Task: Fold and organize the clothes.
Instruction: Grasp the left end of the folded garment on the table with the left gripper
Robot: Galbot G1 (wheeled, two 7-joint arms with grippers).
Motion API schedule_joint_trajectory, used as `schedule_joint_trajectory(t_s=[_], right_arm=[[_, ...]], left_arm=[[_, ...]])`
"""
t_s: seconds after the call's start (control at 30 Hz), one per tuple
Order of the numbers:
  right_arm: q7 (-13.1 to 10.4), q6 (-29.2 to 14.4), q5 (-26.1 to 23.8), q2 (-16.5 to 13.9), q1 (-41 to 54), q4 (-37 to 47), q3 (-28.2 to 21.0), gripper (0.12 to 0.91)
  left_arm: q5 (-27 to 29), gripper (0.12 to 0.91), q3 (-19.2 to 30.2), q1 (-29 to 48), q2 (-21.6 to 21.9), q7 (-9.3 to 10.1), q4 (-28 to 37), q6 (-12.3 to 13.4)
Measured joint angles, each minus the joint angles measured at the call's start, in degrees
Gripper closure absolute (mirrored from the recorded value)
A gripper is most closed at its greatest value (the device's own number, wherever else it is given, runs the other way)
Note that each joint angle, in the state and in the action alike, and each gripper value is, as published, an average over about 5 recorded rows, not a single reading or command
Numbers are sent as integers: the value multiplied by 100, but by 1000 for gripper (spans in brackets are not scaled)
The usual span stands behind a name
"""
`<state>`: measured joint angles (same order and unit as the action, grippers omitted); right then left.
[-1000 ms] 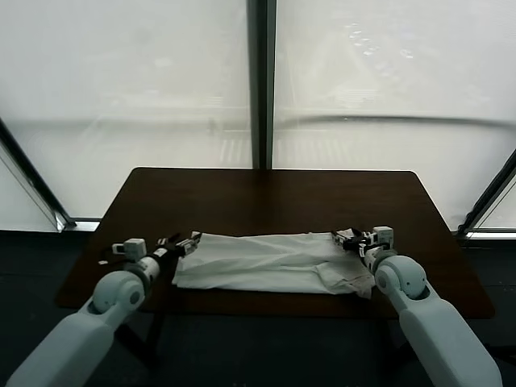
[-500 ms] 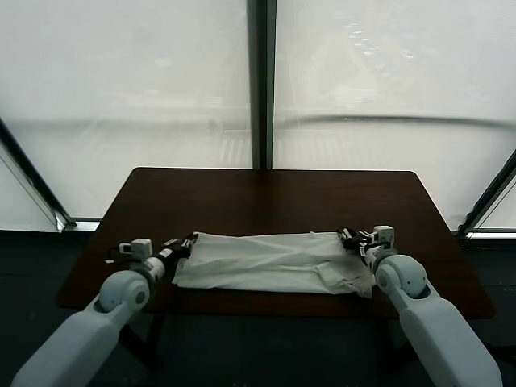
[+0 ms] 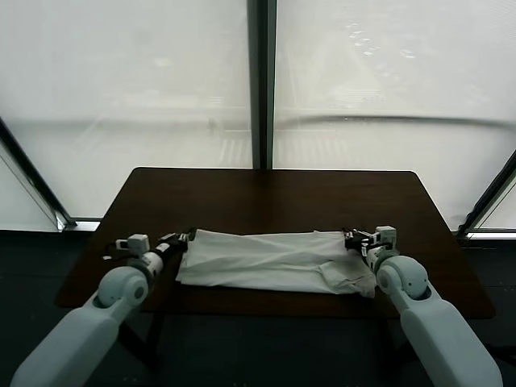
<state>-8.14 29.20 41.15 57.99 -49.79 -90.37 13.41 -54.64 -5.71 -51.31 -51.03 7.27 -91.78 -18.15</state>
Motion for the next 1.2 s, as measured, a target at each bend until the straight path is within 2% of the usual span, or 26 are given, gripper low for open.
schedule_joint_trajectory(t_s=[0.1,0.2,0.47,0.53,0.57,0.67,1.0,1.1,1.2], right_arm=[[0,5,3,-5,-2,-6,-3,881],[1,6,4,-3,-3,-7,-9,881],[1,9,5,8,30,14,-21,881],[2,9,5,9,39,24,-23,881],[2,8,5,9,41,29,-23,881],[3,7,5,9,47,41,-24,881],[-12,-69,3,19,79,102,12,881],[-12,-98,-1,34,75,124,20,881],[42,-116,3,49,58,129,21,881]], left_arm=[[53,833,53,28,-57,5,15,-6],[144,738,108,70,-105,20,67,-4],[202,231,182,113,-163,36,179,8],[200,158,185,115,-163,24,186,21],[199,150,186,119,-163,17,191,30],[198,206,193,134,-166,0,210,61],[238,805,191,213,-188,-24,301,192],[238,880,157,250,-181,-21,355,230],[225,882,115,286,-163,-10,402,247]])
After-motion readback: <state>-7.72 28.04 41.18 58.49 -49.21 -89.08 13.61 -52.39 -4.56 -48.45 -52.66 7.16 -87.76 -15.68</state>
